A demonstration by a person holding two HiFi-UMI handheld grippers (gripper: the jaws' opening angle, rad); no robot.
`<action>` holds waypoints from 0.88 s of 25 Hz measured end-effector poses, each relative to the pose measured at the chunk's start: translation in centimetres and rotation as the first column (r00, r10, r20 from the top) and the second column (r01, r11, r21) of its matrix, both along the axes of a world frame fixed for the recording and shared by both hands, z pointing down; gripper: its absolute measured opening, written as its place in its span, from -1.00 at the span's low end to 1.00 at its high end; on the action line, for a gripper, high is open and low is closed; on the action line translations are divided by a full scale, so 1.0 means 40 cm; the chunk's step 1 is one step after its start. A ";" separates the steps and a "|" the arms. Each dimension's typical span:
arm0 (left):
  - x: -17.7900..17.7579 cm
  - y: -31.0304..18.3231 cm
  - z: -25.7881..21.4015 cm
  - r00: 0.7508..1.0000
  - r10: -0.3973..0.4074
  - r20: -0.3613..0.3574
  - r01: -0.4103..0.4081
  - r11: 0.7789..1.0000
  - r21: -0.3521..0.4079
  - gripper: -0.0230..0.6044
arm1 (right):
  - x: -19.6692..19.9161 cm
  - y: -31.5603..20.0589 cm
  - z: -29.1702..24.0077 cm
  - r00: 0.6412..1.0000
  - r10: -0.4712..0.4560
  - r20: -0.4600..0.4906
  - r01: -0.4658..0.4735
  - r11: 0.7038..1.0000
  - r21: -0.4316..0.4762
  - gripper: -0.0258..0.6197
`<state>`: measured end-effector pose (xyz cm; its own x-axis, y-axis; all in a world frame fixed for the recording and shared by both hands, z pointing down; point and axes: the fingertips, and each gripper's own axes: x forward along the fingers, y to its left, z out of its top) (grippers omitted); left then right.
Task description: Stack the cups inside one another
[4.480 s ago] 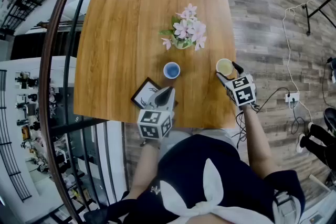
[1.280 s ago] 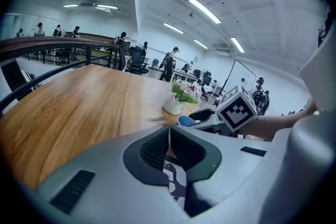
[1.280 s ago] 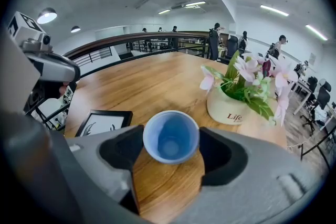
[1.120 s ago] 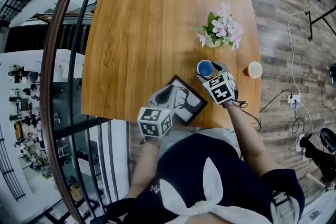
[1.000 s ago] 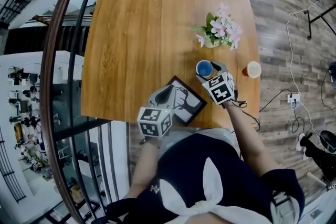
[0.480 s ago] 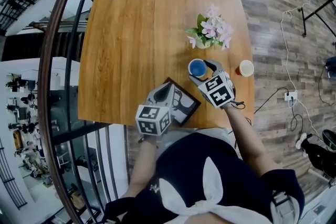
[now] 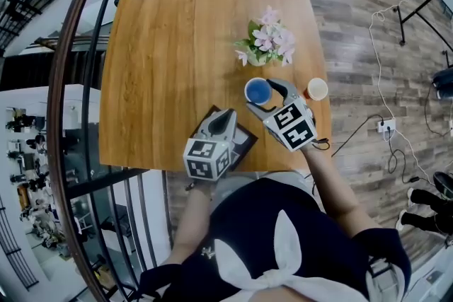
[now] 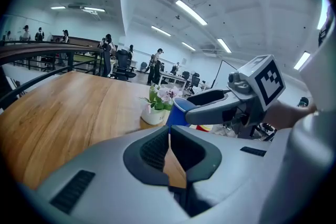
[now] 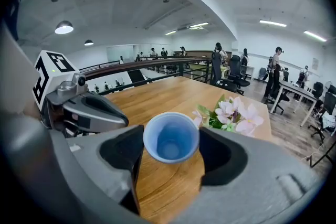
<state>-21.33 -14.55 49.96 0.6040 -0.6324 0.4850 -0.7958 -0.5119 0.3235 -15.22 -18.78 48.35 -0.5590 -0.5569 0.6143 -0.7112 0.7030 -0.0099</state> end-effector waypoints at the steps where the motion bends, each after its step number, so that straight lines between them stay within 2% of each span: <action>1: 0.012 0.001 -0.002 1.000 0.002 -0.001 -0.002 1.000 0.001 -0.84 | 0.008 0.003 -0.007 1.000 -0.002 0.002 0.001 1.000 0.004 0.09; 22: 0.275 0.042 -0.032 0.999 0.029 -0.025 -0.029 0.999 0.015 -0.84 | 0.262 0.044 -0.083 1.000 0.026 0.007 -0.026 0.999 0.044 0.09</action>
<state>-10.32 -12.88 48.68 0.6338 -0.6215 0.4605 -0.7725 -0.5392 0.3355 -4.74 -17.00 45.02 -0.5476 -0.5975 0.5857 -0.7293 0.6840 0.0159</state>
